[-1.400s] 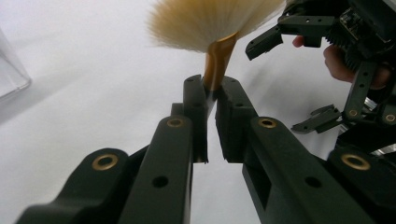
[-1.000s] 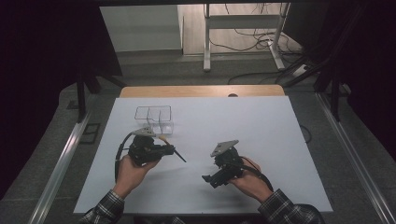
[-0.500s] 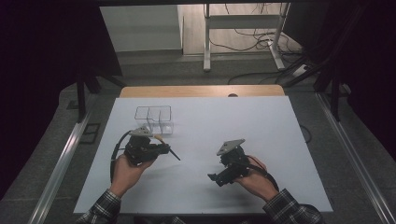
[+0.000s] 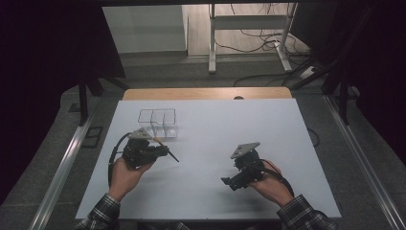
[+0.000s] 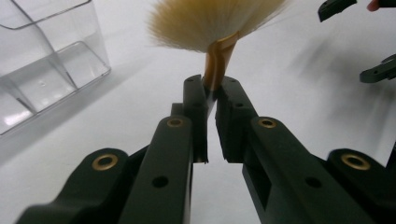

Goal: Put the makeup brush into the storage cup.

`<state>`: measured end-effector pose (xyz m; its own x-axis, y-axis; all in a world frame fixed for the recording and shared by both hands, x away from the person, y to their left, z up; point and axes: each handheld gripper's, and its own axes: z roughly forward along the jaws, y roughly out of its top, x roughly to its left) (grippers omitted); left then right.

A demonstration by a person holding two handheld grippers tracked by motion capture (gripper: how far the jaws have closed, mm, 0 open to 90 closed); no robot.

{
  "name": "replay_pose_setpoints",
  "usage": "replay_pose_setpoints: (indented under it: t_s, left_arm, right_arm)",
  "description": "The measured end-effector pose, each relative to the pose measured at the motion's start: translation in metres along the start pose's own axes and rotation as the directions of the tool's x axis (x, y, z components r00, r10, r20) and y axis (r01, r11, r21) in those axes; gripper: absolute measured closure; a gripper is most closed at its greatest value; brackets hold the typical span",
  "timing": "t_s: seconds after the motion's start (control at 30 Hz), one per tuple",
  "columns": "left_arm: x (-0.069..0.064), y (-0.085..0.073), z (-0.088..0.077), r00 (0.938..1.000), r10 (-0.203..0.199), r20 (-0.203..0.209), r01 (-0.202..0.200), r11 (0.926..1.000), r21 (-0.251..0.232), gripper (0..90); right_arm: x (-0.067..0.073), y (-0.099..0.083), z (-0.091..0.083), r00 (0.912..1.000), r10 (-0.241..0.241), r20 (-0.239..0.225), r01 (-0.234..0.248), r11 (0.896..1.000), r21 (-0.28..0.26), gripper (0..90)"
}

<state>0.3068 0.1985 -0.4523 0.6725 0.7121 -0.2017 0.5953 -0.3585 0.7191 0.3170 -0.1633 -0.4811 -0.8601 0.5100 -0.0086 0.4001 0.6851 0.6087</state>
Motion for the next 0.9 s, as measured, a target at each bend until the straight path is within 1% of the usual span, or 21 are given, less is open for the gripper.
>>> replay_pose_setpoints:
  t_s: [0.37,0.47,0.57,0.67,0.73,0.9]
  left_arm:
    - [0.006,0.0,-0.004,0.9995,0.001,-0.031,-0.001,1.0,-0.009,82.8]
    - [0.009,0.0,-0.007,0.9991,-0.002,-0.043,0.001,0.9998,-0.018,82.8]
    - [0.012,0.0,-0.008,0.9987,-0.007,-0.05,0.006,0.9997,-0.024,82.8]
    - [0.015,0.0,-0.01,0.9982,-0.012,-0.058,0.011,0.9994,-0.031,82.8]
    - [0.017,0.001,-0.011,0.9981,-0.017,-0.059,0.014,0.9991,-0.041,82.8]
    - [0.019,0.003,-0.011,0.9978,-0.018,-0.064,0.015,0.9988,-0.047,82.8]
  right_arm:
    - [-0.007,-0.009,-0.01,0.9994,0.027,0.02,-0.027,1.0,0.001,0.0]
    - [-0.009,-0.011,-0.012,0.9994,0.024,0.024,-0.024,1.0,0.002,0.0]
    - [-0.008,-0.013,-0.013,0.9991,0.033,0.026,-0.033,0.999,0.006,0.0]
    - [-0.009,-0.015,-0.014,0.9991,0.028,0.032,-0.028,1.0,0.01,0.0]
    - [-0.009,-0.016,-0.015,0.9991,0.028,0.032,-0.028,1.0,0.01,0.0]
    - [-0.011,-0.02,-0.019,0.9985,0.038,0.04,-0.038,0.999,0.007,0.0]
